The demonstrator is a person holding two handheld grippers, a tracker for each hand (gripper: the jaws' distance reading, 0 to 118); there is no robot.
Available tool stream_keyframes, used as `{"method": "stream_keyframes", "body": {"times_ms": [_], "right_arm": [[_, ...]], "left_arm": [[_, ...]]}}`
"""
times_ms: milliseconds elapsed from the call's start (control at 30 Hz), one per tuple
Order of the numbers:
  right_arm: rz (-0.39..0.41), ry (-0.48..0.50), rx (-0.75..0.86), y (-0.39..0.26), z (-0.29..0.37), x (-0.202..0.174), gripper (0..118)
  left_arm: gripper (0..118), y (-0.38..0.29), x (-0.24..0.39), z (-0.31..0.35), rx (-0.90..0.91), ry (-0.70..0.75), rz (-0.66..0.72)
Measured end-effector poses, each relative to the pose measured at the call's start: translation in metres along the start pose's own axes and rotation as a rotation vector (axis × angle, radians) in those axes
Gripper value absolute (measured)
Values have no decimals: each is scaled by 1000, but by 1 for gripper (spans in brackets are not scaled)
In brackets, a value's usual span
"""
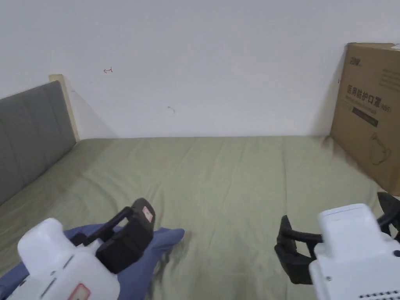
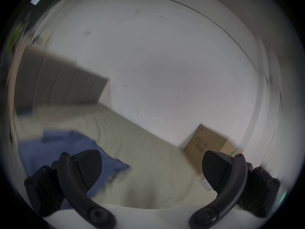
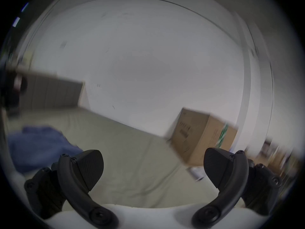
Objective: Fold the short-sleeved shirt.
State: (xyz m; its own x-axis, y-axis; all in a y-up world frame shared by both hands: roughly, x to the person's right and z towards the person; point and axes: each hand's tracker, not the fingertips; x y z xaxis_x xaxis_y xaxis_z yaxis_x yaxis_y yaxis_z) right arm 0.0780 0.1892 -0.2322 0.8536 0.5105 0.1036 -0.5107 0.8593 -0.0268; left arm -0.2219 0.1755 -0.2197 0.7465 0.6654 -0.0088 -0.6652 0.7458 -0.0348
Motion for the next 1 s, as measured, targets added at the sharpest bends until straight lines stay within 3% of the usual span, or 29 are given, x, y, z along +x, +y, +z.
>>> {"method": "stream_keyframes", "body": {"times_ms": [67,133,200,300,333,400,467,500,567,600,667,800,900,1000], "right_arm": [[236,-15,37,1,3,-18,118],[379,-22,56,-1,5,-33,118],[387,15,44,-1,6,-39,118],[288,64,26,1,2,-35,118],[198,82,13,3,1,-30,118],[-199,163,-26,6,-4,-2,118],[-528,209,-65,0,-11,23,118],[-667,212,-73,-6,-14,33,118],[-841,222,-94,-25,-19,43,118],[-847,177,-160,-31,-21,45,118],[-798,112,-194,-45,-24,41,118],[-693,129,-155,-42,-19,39,118],[-606,129,-110,-34,-19,38,118],[-571,104,-97,-30,-19,35,118]], "left_arm": [[118,-8,-19,-2,-12,-42,289],[118,-17,-33,-4,-41,-25,445],[118,-23,-41,-6,-61,16,458],[118,-22,-37,-6,-73,114,325],[118,-17,-30,-7,-70,142,252],[118,-3,-8,-9,-39,191,-45],[118,2,17,-9,24,206,-376],[118,0,30,-7,65,204,-536],[118,-8,43,-4,103,166,-799],[118,-12,45,-4,105,158,-886],[118,-17,43,-4,80,181,-886],[118,-15,31,-5,14,131,-674],[118,-11,34,-7,16,147,-700],[118,-9,39,-7,30,142,-733]]}}
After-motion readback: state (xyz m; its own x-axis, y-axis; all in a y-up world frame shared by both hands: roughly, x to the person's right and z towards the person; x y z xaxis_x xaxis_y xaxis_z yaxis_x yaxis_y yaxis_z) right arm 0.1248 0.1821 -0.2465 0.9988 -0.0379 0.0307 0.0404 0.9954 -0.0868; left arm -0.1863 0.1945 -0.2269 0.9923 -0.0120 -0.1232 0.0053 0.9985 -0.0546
